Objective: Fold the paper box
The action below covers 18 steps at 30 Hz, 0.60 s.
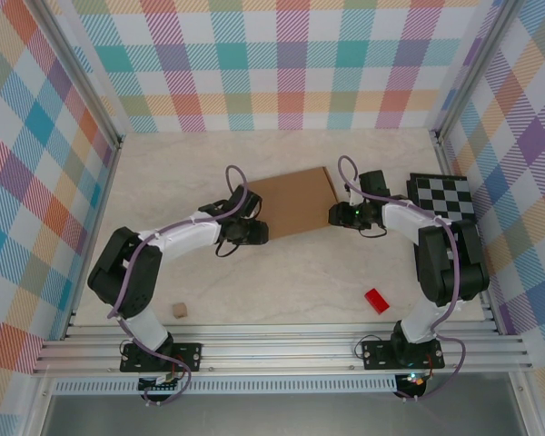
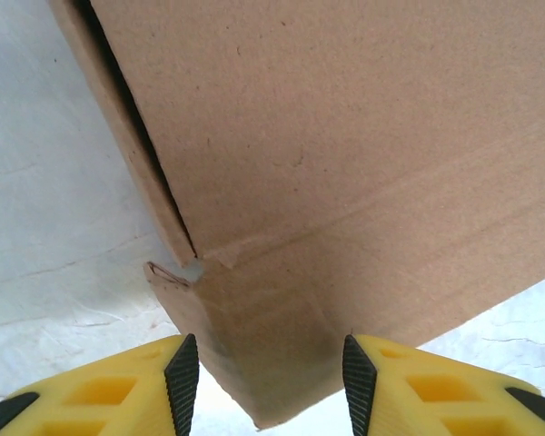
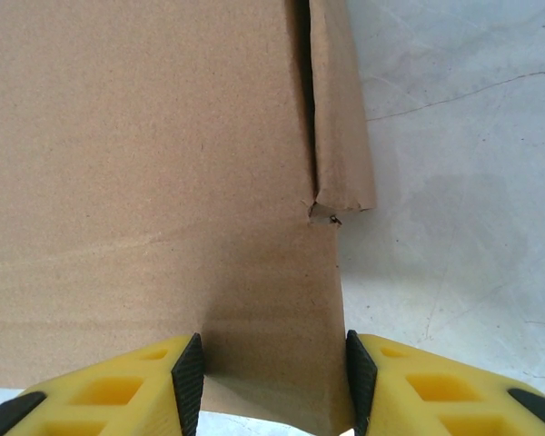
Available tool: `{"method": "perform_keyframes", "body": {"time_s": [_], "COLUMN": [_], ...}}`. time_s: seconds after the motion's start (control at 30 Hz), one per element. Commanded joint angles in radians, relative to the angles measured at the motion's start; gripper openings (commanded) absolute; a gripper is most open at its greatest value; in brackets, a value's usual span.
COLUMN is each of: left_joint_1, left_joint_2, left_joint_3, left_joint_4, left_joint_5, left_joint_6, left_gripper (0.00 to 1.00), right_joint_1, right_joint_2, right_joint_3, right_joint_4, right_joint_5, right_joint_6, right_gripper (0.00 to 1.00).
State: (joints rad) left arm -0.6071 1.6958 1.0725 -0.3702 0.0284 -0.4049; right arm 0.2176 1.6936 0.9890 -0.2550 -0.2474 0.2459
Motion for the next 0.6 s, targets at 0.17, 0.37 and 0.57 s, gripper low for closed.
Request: {"method": "perform_keyframes", "body": {"time_s": [0.17,0.37,0.57], "left_joint_1": [0.006,0.006,0.006], "left_joint_2": [0.016,0.008,-0.005], "left_joint_3": [-0.01,0.004,0.014], "left_joint_4": [0.056,0.078,0.07], "left_joint_5": [0.045,0.093,0.067], "left_joint_6": [0.051,0.038,0.079], "left_gripper": [0.49,0.48,0.42], "right_joint_1": [0.006,0.007,0.006], "right_joint_2": [0.005,-0.007,-0.009], "right_joint_3": [0.013,0.024,0.039], "right_joint_4": [-0.011,-0.02,-0.031], "right_joint_5": [0.021,0.005,0.003], "right_joint_6": [-0.011,-0.007,-0.008], "right_gripper": [0.46,0.45,0.45]}}
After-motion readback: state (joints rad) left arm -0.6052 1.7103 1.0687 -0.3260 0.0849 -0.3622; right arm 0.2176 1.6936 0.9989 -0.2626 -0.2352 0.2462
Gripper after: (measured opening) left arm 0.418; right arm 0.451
